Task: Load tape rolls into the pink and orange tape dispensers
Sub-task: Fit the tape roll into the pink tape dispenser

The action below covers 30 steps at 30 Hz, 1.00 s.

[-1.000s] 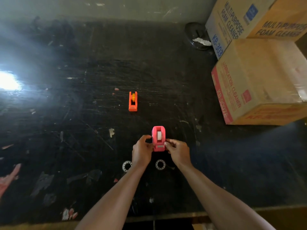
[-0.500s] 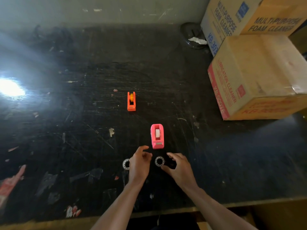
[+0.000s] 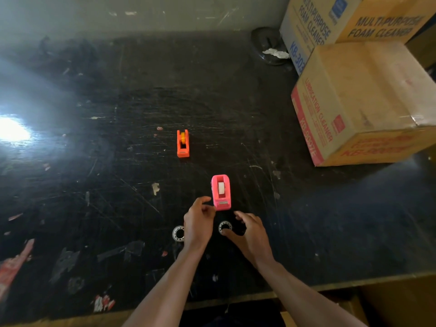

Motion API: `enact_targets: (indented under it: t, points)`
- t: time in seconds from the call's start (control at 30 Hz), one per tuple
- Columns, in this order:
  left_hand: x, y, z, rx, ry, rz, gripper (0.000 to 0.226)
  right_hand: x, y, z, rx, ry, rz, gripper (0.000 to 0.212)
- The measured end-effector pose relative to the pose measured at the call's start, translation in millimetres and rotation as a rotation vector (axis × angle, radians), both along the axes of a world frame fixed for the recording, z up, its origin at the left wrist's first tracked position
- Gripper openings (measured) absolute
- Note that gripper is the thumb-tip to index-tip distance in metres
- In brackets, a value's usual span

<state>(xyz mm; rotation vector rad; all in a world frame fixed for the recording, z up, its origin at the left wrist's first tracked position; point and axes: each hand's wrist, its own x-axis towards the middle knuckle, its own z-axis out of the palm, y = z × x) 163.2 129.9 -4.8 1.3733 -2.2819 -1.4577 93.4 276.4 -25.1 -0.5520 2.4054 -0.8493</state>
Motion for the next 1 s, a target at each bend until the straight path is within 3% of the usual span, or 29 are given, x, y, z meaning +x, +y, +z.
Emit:
enact_targets:
  t: [0.23, 0.67, 1.0]
  points:
    - [-6.6, -6.2, -1.7, -0.004, 0.000, 0.000, 0.039, -4.1, 1.1, 0.4, 0.001, -0.007, 0.021, 0.072]
    - [-28.1, -27.0, -9.7, 0.022, -0.015, 0.005, 0.042, -45.1, -43.8, 10.1, -0.101, 0.147, -0.053, 0.049]
    - [-34.6, -42.7, -24.8, 0.099, 0.010, -0.025, 0.045, -76.8, -61.9, 8.1, -0.040, 0.174, 0.158, 0.051]
